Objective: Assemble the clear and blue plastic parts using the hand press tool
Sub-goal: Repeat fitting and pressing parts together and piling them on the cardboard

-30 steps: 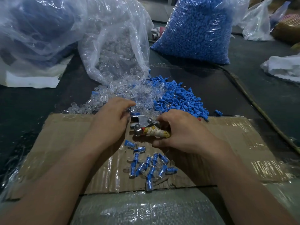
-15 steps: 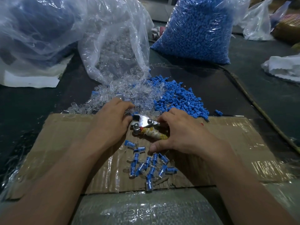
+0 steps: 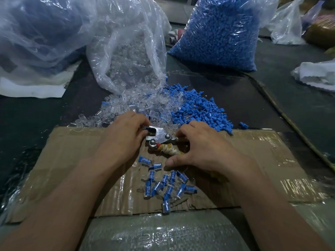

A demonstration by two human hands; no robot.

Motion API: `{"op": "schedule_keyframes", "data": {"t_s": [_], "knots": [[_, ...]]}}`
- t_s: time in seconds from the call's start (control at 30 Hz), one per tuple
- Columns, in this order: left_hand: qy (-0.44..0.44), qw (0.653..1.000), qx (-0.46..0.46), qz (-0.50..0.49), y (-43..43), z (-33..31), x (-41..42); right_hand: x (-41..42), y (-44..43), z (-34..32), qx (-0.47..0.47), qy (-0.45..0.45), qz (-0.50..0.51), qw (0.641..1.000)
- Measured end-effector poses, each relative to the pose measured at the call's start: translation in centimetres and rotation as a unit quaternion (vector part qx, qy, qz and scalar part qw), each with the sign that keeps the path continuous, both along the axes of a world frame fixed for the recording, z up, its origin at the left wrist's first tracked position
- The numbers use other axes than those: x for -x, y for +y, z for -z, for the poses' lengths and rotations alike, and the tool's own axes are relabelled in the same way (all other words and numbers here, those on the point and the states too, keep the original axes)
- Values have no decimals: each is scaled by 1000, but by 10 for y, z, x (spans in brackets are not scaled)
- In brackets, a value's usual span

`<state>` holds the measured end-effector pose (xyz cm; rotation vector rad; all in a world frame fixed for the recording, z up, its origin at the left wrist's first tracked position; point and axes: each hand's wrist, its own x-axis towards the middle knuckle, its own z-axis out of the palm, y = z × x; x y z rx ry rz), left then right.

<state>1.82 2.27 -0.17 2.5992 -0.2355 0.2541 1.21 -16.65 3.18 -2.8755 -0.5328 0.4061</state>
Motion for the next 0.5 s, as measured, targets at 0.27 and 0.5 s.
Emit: {"op": "schedule_keyframes", "data": {"t_s": [0.27,0.5], "knots": [[-6,1000,7,-7,0,-3,1,-1,-5,-4,8,0,17,1000],[-2,961,256,-101,-3,-10,5,-3,-9,-6,0,-3,26,1000]]}}
